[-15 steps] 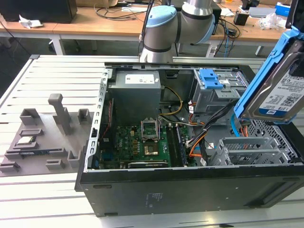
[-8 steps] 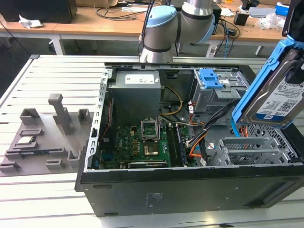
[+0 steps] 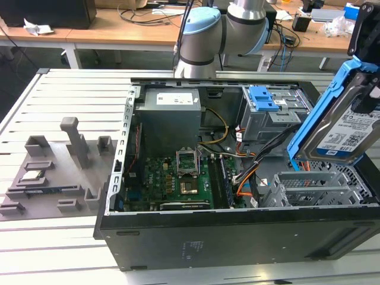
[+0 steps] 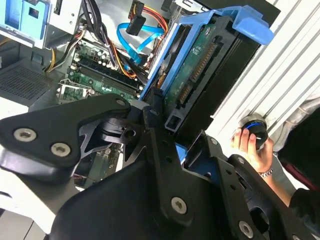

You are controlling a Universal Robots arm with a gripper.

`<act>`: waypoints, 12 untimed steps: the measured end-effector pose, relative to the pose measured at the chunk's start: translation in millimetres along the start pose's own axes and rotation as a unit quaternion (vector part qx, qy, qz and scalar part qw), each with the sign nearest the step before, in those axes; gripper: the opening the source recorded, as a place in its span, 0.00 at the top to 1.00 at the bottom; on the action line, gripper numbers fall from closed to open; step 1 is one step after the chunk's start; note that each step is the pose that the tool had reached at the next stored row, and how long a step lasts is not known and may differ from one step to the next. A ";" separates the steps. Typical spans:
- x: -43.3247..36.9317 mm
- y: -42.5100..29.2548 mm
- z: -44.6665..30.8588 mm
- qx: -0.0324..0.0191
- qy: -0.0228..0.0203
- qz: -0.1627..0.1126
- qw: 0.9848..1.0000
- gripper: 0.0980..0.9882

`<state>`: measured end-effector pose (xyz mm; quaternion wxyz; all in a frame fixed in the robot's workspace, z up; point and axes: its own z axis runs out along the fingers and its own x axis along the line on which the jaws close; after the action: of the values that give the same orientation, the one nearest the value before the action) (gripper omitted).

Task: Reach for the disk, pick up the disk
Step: 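Pick up the disk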

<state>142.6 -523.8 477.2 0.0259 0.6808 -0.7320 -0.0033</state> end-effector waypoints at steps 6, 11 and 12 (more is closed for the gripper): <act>0.5 -0.7 14.3 0.000 0.000 0.002 1.000 0.70; 2.7 -1.2 22.9 0.000 0.000 0.003 1.000 0.70; 4.1 -1.4 24.2 0.000 0.000 0.003 1.000 0.70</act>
<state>142.7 -528.7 453.1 0.0259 0.6786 -0.7341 -0.0034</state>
